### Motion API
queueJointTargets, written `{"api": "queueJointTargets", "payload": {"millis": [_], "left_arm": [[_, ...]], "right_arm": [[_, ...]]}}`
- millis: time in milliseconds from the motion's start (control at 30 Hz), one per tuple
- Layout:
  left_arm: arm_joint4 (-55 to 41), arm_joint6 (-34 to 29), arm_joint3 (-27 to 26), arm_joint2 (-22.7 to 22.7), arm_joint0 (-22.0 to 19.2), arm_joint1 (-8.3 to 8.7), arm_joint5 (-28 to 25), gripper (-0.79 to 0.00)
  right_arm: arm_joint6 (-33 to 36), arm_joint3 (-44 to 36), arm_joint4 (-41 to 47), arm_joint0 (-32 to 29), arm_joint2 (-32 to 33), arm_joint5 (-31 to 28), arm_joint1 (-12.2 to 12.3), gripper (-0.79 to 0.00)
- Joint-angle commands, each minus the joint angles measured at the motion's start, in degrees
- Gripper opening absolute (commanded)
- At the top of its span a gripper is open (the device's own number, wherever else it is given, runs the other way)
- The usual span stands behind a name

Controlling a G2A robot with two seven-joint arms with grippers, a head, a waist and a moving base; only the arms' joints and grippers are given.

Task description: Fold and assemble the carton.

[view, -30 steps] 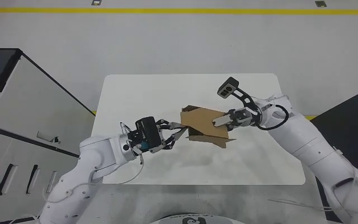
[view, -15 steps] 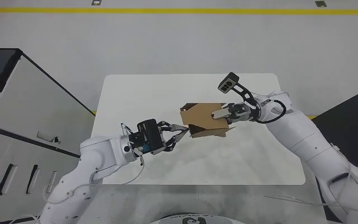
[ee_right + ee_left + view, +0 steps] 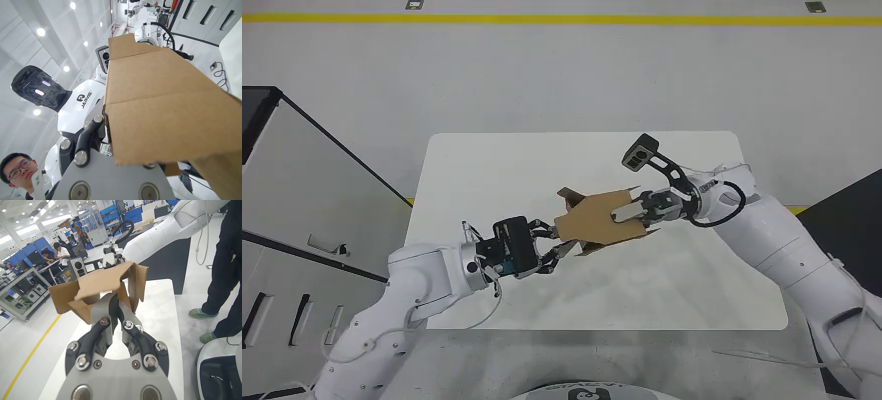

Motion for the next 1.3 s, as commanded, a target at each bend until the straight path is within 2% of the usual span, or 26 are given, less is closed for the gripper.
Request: {"api": "queueJointTargets", "payload": {"millis": [0, 733, 900, 1267], "left_arm": [[0.03, -0.02, -0.04, 0.09, 0.03, 0.02, -0.07, -0.785], [-2.21, 0.58, 1.55, -3.10, 0.26, 0.19, 3.15, -0.785], [-2.76, 0.39, 1.91, -3.02, -0.22, 0.10, 3.99, -0.785], [-1.15, 0.76, 0.97, -0.97, -0.84, 0.04, 2.08, -0.785]], "right_arm": [[0.00, -0.15, 0.04, -0.02, -0.11, 0.00, -0.01, -0.785], [0.00, -0.79, 2.26, -0.62, -0.21, 0.00, 0.24, -0.785], [0.00, -1.21, 1.75, -0.56, -0.37, 0.00, 0.44, -0.785], [0.00, -0.18, 1.87, -0.37, -0.06, 0.00, 0.45, -0.785]]}}
